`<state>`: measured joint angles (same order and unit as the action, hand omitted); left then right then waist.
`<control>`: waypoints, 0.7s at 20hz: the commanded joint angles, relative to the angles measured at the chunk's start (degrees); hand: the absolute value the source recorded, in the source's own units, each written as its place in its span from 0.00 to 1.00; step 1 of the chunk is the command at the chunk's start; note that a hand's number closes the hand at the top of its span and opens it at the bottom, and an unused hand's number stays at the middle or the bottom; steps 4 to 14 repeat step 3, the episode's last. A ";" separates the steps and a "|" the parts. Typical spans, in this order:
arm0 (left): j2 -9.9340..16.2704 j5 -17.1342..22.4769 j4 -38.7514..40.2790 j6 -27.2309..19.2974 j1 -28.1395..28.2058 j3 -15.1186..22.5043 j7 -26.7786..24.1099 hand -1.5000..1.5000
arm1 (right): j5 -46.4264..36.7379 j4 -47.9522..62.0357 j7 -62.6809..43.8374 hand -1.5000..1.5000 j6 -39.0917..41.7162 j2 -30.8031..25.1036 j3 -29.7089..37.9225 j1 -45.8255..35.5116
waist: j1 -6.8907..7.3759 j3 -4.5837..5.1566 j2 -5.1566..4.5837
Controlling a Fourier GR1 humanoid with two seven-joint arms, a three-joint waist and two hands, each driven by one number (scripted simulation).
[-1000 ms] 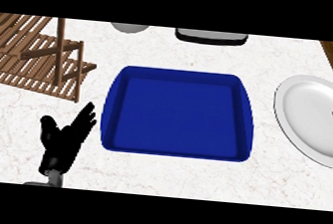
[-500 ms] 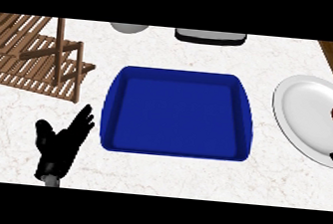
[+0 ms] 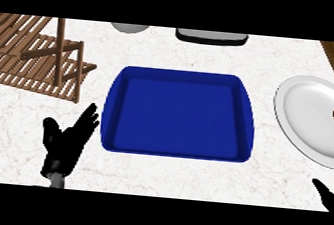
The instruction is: Pick the tomato from the tray and place it in the plate
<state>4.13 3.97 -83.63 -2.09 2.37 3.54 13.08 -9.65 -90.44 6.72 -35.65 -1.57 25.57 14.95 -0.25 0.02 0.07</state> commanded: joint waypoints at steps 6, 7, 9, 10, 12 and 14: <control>-0.82 -1.45 0.08 -0.33 0.90 0.17 -0.80 0.50 | 1.09 -3.86 1.05 0.00 -3.88 1.52 -6.30 6.85 | 0.06 -0.02 -0.03; -0.82 -1.45 0.08 -0.33 0.90 0.17 -0.80 0.50 | 1.09 -3.86 1.05 0.00 -3.88 1.52 -6.30 6.85 | 0.06 -0.02 -0.03; -0.82 -1.45 0.08 -0.33 0.90 0.17 -0.80 0.50 | 1.09 -3.86 1.05 0.00 -3.88 1.52 -6.30 6.85 | 0.06 -0.02 -0.03; -0.82 -1.45 0.08 -0.33 0.90 0.17 -0.80 0.50 | 1.09 -3.86 1.05 0.00 -3.88 1.52 -6.30 6.85 | 0.06 -0.02 -0.03; -0.82 -1.45 0.08 -0.33 0.90 0.17 -0.80 0.50 | 1.09 -3.86 1.05 0.00 -3.88 1.52 -6.30 6.85 | 0.06 -0.02 -0.03; -0.82 -1.45 0.08 -0.33 0.90 0.17 -0.80 0.50 | 1.09 -3.86 1.05 0.00 -3.88 1.52 -6.30 6.85 | 0.06 -0.02 -0.03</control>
